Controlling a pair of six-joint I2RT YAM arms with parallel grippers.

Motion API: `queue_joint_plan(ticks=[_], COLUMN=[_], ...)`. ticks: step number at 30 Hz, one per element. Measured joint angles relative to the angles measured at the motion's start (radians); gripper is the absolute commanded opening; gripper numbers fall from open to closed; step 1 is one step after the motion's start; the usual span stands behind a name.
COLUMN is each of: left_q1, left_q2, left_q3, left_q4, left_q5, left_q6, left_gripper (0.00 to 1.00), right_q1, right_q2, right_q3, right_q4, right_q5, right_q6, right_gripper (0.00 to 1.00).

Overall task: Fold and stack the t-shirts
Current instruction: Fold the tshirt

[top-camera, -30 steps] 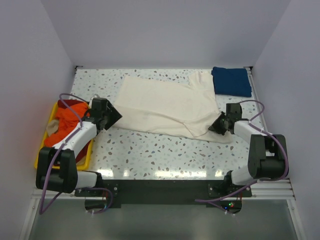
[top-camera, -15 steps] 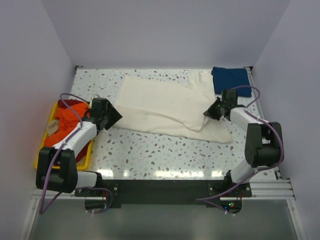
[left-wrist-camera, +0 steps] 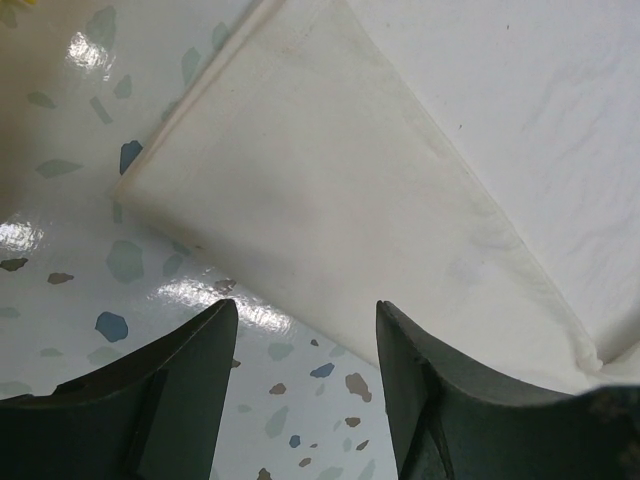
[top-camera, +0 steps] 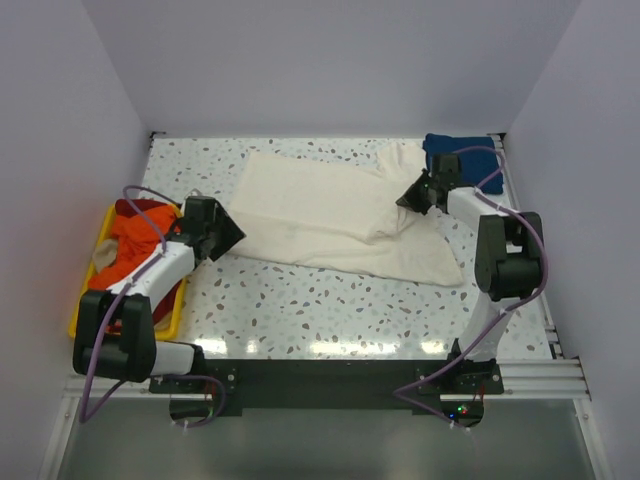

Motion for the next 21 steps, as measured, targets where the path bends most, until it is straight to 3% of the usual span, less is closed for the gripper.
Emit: queue_joint_plan(ticks=[13, 14, 18, 21], left_q1=[0.000, 0.000, 0.000, 0.000], left_q2=[0.024, 0.025, 0.026, 0.026], left_q3=[0.007, 0.007, 0.007, 0.007], left_q4=[-0.002, -0.002, -0.002, -0.002], left_q5=[0.005, 0.006, 0.007, 0.007], left_q6=[0.003, 0.003, 0.003, 0.003], left_gripper=[0.62, 0.62, 0.62, 0.62], right_q1=[0.011, 0.011, 0.011, 0.012], right_q2=[0.116, 0.120, 0.135, 0.132], right_q3=[0.148, 0.152, 0.195, 0.206], right_q4=[-0.023, -0.024, -0.039, -0.035], right_q5=[0.000, 0.000, -0.002, -0.002], right_q6=[-0.003, -0.004, -0.023, -0.043], right_gripper=[0.02, 0.04, 0.34, 0.44])
